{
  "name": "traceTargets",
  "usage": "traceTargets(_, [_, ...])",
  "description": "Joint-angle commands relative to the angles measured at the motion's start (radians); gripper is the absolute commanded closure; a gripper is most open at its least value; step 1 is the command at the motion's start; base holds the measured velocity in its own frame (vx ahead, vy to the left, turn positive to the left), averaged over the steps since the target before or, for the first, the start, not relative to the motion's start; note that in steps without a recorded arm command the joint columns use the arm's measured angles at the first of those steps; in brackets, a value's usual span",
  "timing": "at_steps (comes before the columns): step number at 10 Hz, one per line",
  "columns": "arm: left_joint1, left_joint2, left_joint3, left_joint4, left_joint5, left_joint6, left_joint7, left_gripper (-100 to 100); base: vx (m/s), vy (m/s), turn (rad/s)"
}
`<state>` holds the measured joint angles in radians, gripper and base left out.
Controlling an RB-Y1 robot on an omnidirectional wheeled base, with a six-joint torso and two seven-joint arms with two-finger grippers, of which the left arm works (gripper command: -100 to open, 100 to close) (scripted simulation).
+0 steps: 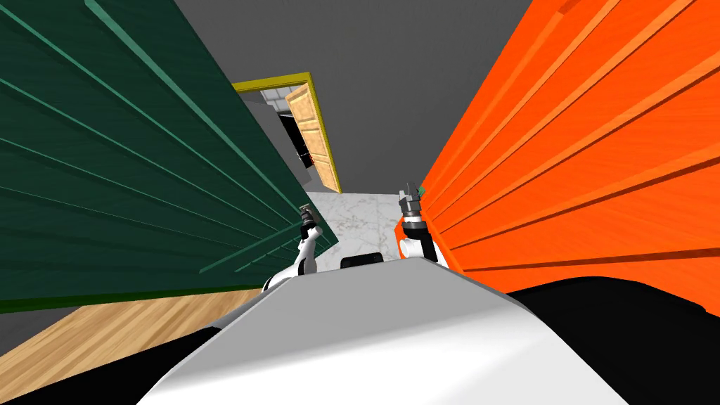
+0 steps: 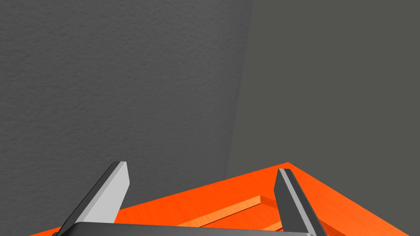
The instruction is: Push the door open
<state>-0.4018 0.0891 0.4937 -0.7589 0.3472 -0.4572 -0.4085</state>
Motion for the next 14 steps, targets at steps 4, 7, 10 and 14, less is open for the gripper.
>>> traceTargets(4, [-0.008,0.02,0.041,0.016,0.018,-0.015,-0.007,100,0.184,-0.047,0.057])
traceTargets(7, [-0.004,0.024,0.065,0.012,0.028,-0.016,-0.02,100,0.118,-0.024,0.039])
traceTargets(10, [-0.002,0.027,0.086,0.011,0.037,-0.019,-0.033,100,0.176,0.003,0.031])
traceTargets(14, [0.002,0.035,0.146,0.006,0.063,-0.028,-0.068,100,0.186,0.01,0.032])
